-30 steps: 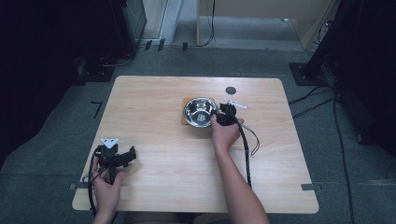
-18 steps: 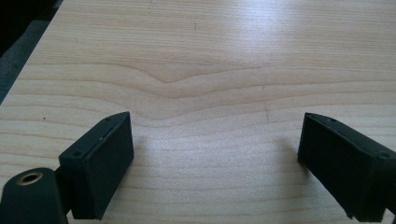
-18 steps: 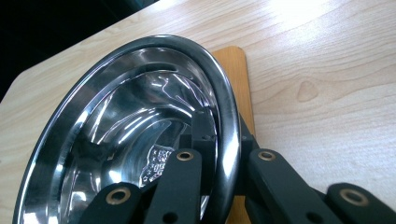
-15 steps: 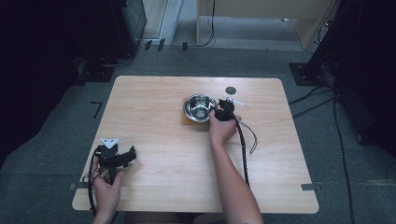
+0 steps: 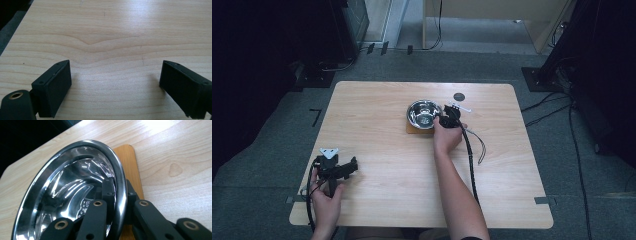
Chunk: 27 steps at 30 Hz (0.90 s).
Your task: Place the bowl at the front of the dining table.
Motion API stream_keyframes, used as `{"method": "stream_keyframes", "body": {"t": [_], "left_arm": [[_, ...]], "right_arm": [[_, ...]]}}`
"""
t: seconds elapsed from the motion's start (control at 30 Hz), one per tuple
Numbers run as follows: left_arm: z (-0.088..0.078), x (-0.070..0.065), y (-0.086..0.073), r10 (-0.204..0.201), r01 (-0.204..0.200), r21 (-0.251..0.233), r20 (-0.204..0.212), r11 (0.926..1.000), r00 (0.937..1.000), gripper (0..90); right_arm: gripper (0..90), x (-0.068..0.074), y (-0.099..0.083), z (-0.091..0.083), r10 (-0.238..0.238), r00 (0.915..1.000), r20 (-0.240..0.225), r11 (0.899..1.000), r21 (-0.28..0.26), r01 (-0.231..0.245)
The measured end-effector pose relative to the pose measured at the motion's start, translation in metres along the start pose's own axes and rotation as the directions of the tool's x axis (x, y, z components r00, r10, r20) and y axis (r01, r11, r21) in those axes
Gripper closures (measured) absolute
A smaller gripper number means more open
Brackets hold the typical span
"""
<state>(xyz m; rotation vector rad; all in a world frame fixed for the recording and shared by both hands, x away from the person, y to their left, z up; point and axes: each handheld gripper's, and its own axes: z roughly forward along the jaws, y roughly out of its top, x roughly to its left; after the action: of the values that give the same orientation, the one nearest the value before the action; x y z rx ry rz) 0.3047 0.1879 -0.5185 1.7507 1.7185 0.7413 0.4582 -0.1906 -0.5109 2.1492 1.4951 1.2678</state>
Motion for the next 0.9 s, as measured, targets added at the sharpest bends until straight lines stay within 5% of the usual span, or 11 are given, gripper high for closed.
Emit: {"method": "stream_keyframes", "body": {"t": [0.23, 0.67, 0.9], "left_arm": [[0.0, 0.0, 0.0, -0.001, 0.001, -0.001, 0.0, 1.0, 1.0, 10.2], [0.0, 0.0, 0.0, 0.0, 0.0, 0.0, 0.0, 1.0, 1.0, 10.2], [0.0, 0.0, 0.0, 0.005, -0.005, 0.0, 0.004, 1.0, 1.0, 10.3]], "right_arm": [[59.5, 0.0, 0.002, -0.004, -0.049, 0.9988, -0.008, 0.996, -0.08, 0.048], [51.0, -0.008, 0.006, -0.027, -0.105, 0.9944, -0.008, 0.986, -0.128, 0.104], [46.9, -0.017, 0.004, -0.043, -0.171, 0.985, -0.021, 0.978, -0.122, 0.167]]}}
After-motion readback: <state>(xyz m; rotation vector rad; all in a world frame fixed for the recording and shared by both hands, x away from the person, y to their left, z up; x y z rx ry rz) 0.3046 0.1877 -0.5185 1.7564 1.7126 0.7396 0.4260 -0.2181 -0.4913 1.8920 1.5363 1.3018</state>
